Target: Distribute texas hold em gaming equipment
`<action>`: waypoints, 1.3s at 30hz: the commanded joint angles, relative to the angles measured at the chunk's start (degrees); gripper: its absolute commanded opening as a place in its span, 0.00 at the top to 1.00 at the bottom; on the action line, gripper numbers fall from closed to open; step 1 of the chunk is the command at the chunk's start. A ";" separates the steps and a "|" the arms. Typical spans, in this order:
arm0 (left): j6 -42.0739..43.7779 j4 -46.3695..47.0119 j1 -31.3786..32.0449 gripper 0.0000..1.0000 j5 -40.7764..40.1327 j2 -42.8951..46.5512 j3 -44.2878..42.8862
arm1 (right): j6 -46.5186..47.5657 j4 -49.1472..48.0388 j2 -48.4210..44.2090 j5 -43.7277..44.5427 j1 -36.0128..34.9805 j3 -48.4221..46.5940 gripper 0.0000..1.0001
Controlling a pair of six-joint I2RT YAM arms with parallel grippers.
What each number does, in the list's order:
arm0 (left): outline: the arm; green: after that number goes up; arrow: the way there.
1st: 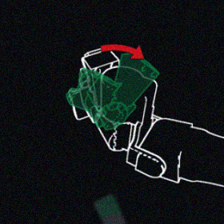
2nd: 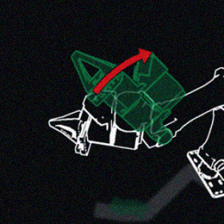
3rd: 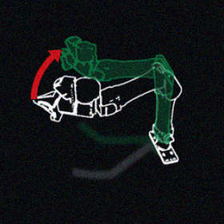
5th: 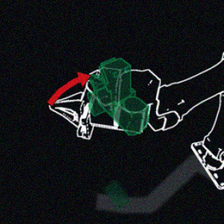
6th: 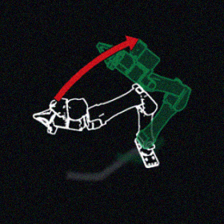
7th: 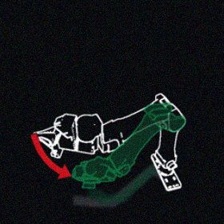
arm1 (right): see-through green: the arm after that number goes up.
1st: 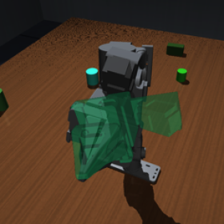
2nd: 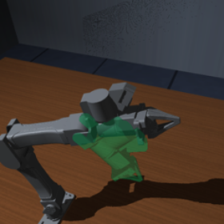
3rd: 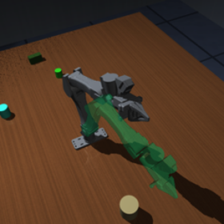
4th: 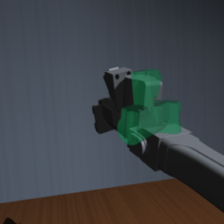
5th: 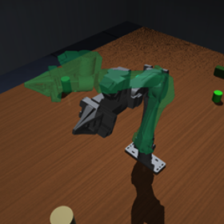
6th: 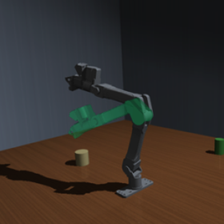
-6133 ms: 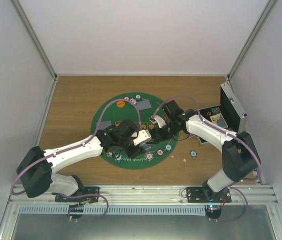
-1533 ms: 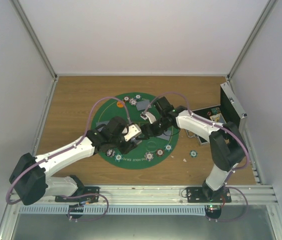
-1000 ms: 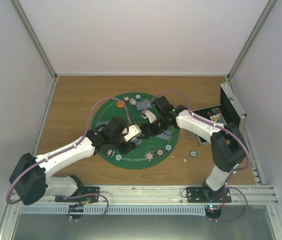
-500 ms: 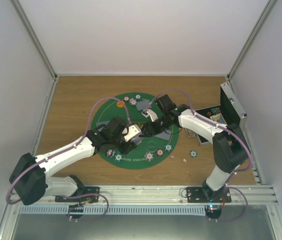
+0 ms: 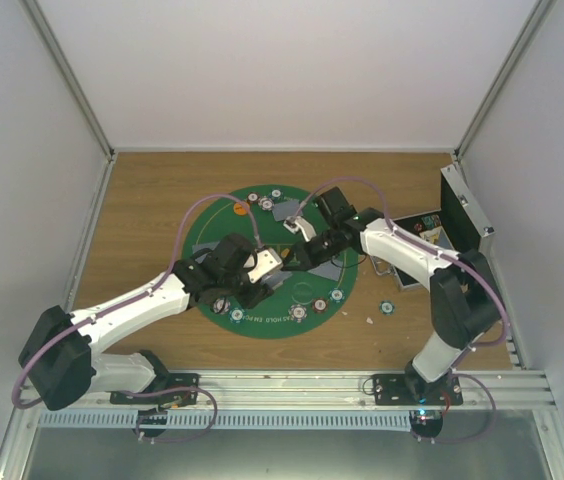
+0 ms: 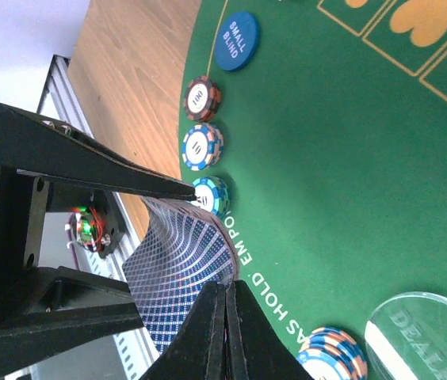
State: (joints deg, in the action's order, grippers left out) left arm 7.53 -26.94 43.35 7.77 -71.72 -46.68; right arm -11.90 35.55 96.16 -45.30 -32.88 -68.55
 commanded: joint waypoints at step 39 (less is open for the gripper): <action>-5.27 0.39 -19.94 0.45 -6.18 3.47 -1.45 | -28.08 -22.49 39.86 6.38 -6.37 -34.17 0.99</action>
State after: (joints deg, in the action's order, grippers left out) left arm 3.09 -27.88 23.92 2.17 -69.80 -46.72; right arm -38.65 14.48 132.75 -39.13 -38.94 -99.79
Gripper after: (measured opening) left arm 0.556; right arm 0.013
